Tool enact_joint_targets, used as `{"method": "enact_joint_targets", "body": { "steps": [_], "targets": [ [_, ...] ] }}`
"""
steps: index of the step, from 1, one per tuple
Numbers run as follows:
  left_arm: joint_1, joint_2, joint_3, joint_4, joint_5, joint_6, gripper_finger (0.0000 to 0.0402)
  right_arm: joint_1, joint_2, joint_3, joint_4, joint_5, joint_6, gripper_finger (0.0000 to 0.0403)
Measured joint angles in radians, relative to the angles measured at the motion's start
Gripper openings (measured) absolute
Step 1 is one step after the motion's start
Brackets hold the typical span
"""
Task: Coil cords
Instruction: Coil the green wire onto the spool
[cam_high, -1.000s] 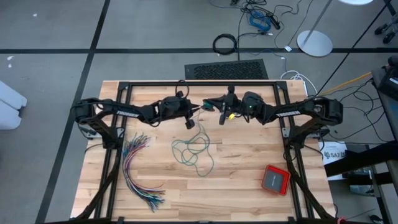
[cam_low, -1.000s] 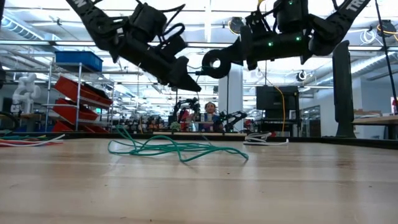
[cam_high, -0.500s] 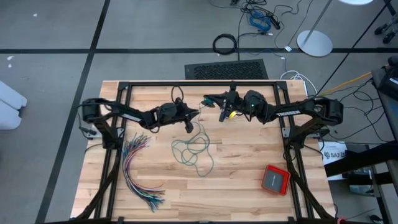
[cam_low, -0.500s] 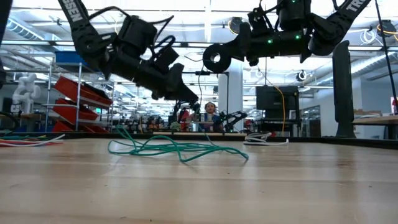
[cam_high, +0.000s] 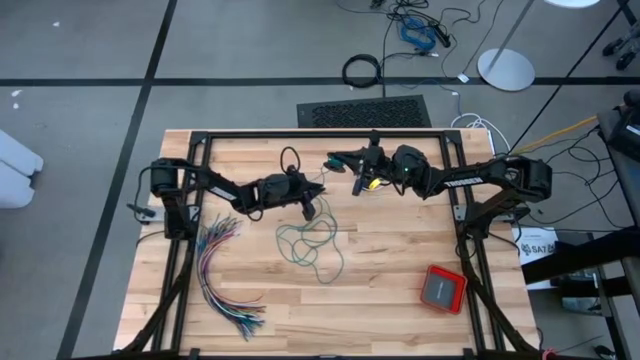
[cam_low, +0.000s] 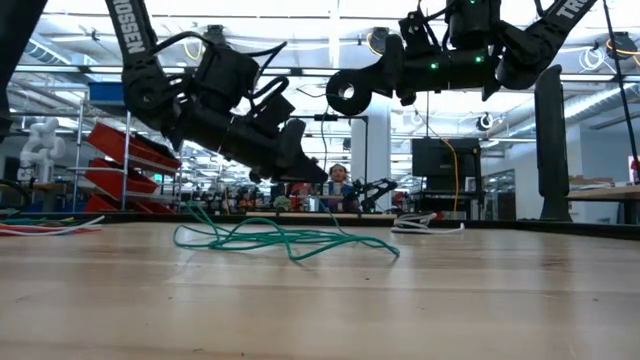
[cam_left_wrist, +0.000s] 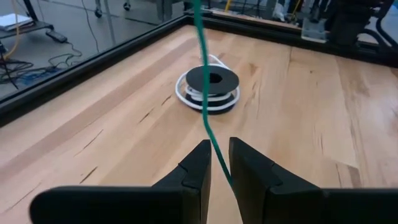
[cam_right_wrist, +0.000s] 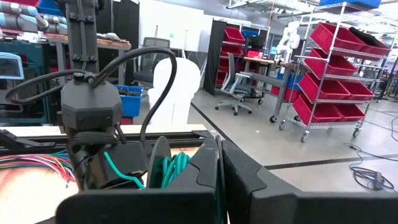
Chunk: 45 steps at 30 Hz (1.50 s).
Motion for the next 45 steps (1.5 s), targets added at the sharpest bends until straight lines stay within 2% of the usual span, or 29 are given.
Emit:
{"method": "enact_joint_targets", "body": {
  "steps": [10,16,19,21,23,29,31,34,38,41,45],
  "targets": [
    [-0.017,0.0,0.0,-0.046,-0.047,-0.023,0.0064,0.0,0.0,0.0,-0.001,-0.001,0.0,0.0],
    [-0.039,0.0,0.0,-0.065,-0.128,-0.021,0.0063,0.0,0.0,0.0,-0.001,-0.002,0.004,0.0],
    [-0.053,0.0,0.0,-0.069,-0.19,-0.017,0.0042,0.0,0.0,0.0,-0.001,-0.002,0.005,0.0],
    [-0.055,0.0,0.003,-0.071,-0.201,-0.014,0.0016,0.0,0.0,0.0,-0.001,-0.001,0.005,0.0],
    [-0.054,0.0,0.019,-0.082,-0.203,-0.006,0.0009,0.0,0.0,0.0,-0.001,0.0,0.009,0.0],
    [-0.046,0.009,0.131,-0.201,-0.221,0.035,0.0004,0.0,0.0,0.0,-0.001,0.003,0.035,0.0],
    [-0.044,0.024,0.183,-0.251,-0.215,0.056,0.0003,0.001,0.0,0.0,-0.001,0.032,0.035,0.0],
    [-0.044,0.074,0.272,-0.327,-0.191,0.064,0.0002,0.001,0.0,0.0,-0.002,0.079,0.048,0.0],
    [-0.044,0.154,0.376,-0.391,-0.169,0.073,0.0002,0.001,0.012,0.0,0.007,0.083,0.081,0.0],
    [-0.044,0.196,0.418,-0.403,-0.165,0.079,0.0001,0.003,0.039,0.0,0.01,0.087,0.104,0.0],
    [-0.054,0.206,0.436,-0.4,-0.158,0.058,0.0001,0.002,0.087,0.0,0.016,0.161,0.113,0.0]
  ]
}}
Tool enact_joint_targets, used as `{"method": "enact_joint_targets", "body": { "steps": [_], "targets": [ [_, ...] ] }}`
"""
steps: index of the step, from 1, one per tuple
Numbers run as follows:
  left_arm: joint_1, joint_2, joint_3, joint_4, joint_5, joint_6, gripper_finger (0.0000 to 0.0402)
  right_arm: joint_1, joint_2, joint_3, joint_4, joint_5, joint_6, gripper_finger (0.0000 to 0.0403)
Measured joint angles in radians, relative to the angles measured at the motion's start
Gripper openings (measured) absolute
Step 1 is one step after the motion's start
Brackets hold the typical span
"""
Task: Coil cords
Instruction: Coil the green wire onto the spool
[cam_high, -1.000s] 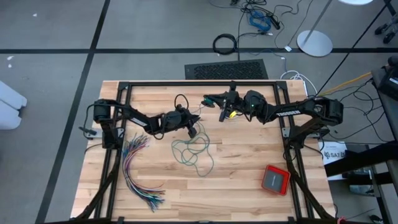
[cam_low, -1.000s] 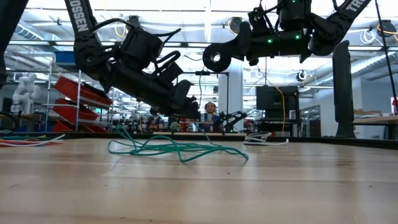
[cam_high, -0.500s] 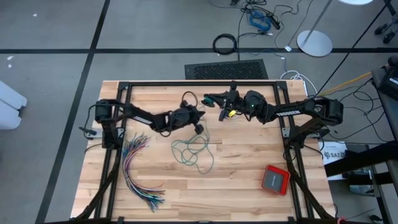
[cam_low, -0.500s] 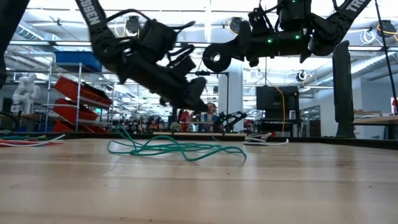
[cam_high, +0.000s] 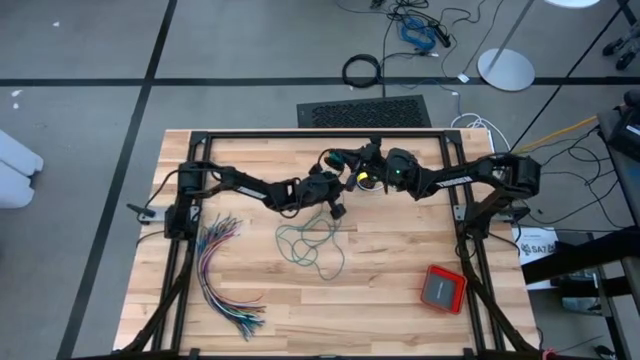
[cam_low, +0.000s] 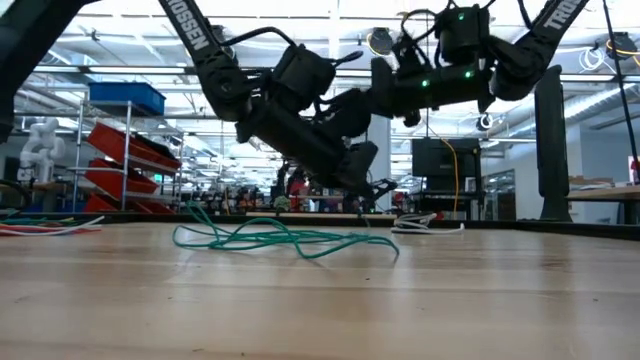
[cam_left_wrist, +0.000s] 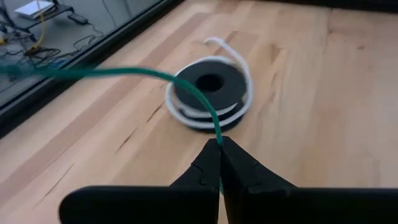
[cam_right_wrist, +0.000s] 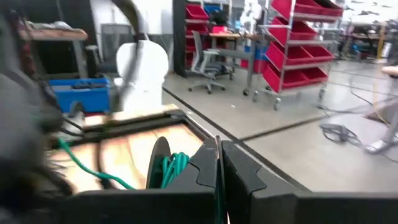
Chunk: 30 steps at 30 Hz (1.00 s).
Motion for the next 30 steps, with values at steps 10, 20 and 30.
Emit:
{"method": "enact_joint_targets", "body": {
  "steps": [10,20,30],
  "targets": [
    [-0.038,-0.012,0.042,-0.079,0.025,-0.005,0.0,-0.015,0.123,0.0,0.076,0.03,-0.03,0.0],
    [-0.025,-0.138,0.05,-0.253,0.057,0.035,0.0,-0.026,0.177,0.0,0.1,-0.035,0.008,0.0],
    [-0.019,-0.256,0.051,-0.42,0.07,0.056,0.0,-0.015,0.179,0.0,0.068,-0.031,0.01,0.0]
  ]
}}
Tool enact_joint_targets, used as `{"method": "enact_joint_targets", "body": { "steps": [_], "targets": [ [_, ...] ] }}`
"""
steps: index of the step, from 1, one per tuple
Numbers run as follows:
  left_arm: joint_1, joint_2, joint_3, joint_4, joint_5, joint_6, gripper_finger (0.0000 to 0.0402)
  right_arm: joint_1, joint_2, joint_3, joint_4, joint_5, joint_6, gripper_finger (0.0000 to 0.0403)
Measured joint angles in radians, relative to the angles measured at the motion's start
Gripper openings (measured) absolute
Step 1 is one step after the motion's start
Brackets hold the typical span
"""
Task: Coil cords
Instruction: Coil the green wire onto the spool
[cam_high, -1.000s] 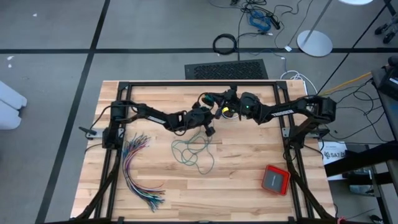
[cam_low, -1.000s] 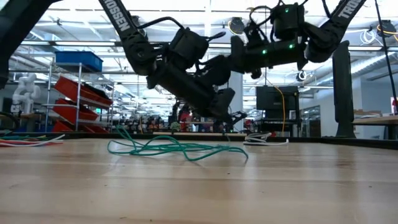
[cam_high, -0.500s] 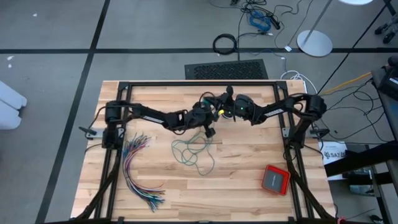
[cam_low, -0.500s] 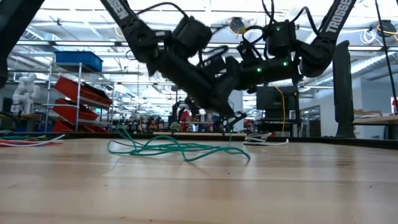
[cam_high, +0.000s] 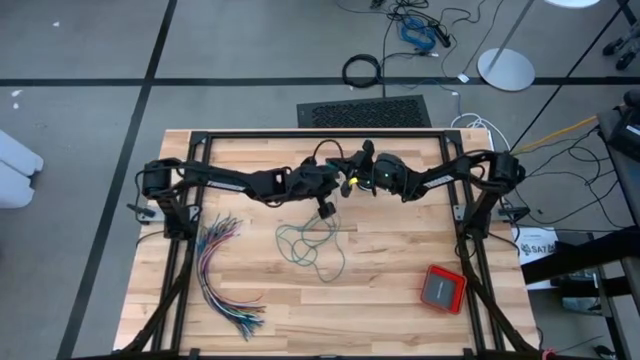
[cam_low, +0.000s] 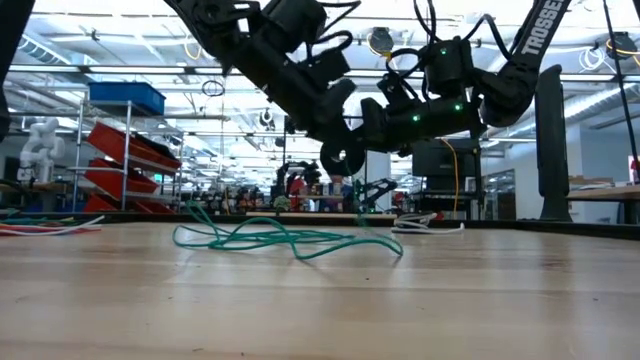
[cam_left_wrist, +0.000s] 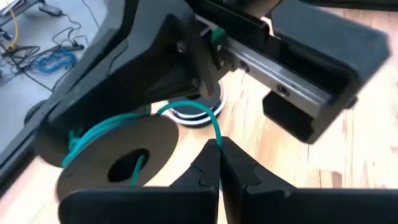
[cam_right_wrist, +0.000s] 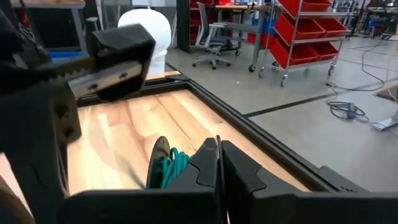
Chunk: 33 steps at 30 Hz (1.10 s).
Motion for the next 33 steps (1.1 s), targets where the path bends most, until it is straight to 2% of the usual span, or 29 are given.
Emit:
{"method": "enact_joint_targets", "body": {
  "steps": [10,18,27,33],
  "targets": [
    [-0.001,-0.07,-0.001,-0.167,-0.024,0.015,0.0,0.009,0.0,0.0,-0.032,-0.006,-0.001,0.0],
    [0.005,-0.148,-0.001,-0.277,-0.117,0.066,0.0,0.009,0.0,0.0,-0.061,-0.04,0.002,0.0],
    [0.052,-0.154,-0.01,-0.305,-0.134,0.093,0.0,0.011,-0.042,0.0,-0.087,-0.129,-0.009,0.0],
    [0.074,-0.154,-0.01,-0.295,-0.126,0.127,0.0,0.027,-0.105,0.0,-0.115,-0.132,-0.056,0.0]
  ]
}}
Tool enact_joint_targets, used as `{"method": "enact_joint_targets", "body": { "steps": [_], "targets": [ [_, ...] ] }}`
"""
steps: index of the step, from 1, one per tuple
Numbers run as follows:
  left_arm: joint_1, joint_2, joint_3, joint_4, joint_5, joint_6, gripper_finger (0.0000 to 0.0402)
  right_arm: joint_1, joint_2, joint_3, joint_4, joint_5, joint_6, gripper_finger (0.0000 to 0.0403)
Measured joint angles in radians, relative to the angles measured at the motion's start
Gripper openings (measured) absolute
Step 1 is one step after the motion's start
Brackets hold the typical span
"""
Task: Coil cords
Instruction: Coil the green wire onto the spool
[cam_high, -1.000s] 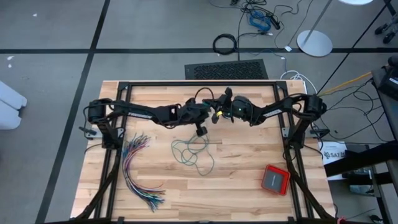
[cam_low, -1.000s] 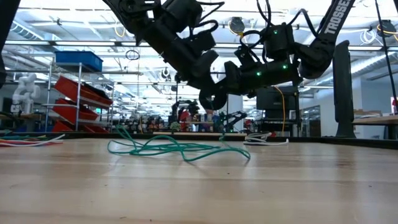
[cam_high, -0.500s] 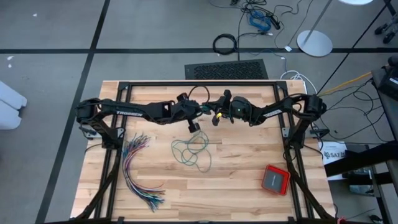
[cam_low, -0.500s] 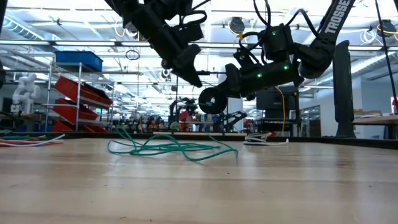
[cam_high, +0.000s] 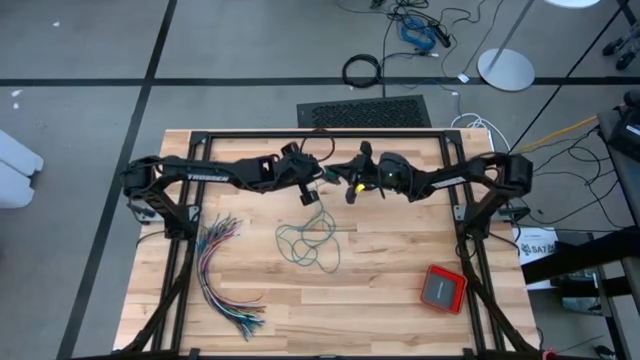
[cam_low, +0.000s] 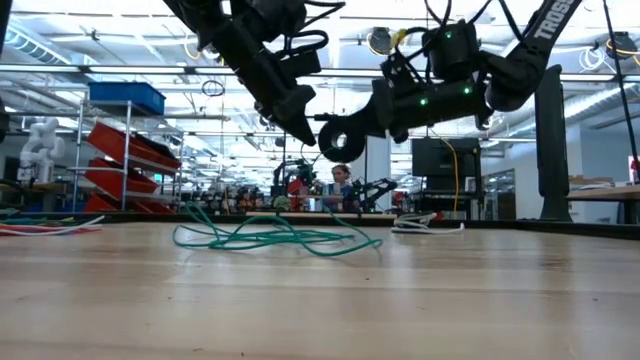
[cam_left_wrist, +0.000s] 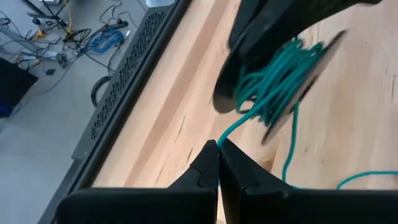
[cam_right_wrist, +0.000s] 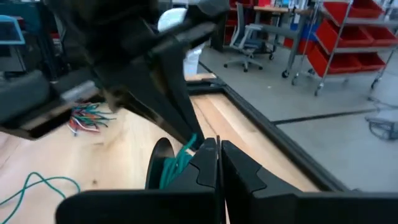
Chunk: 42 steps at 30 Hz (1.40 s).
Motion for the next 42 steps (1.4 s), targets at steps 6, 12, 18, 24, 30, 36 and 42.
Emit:
{"method": "enact_joint_targets", "body": {
  "steps": [6,12,18,24,30,36,42],
  "targets": [
    [0.04,0.002,0.0,0.04,0.099,0.03,0.0,0.002,-0.068,0.0,-0.058,0.002,-0.039,0.0],
    [0.067,0.007,-0.045,0.17,0.179,0.057,0.0001,0.002,-0.107,0.0,-0.09,0.003,-0.06,0.0],
    [0.091,0.008,-0.164,0.38,0.245,0.048,0.0038,0.002,-0.144,-0.001,-0.086,0.014,-0.085,0.0],
    [0.104,0.01,-0.268,0.569,0.298,-0.013,0.0075,-0.007,-0.187,0.0,-0.083,0.03,-0.11,0.0],
    [0.105,0.01,-0.332,0.695,0.304,-0.055,0.0084,-0.014,-0.224,0.0,-0.086,0.036,-0.121,0.0],
    [0.082,0.01,-0.384,0.787,0.239,-0.058,0.0085,-0.014,-0.239,0.0,-0.091,0.055,-0.13,0.0],
    [0.056,0.029,-0.418,0.841,0.206,-0.084,0.0085,-0.014,-0.24,0.0,-0.088,0.055,-0.13,0.0]
  ]
}}
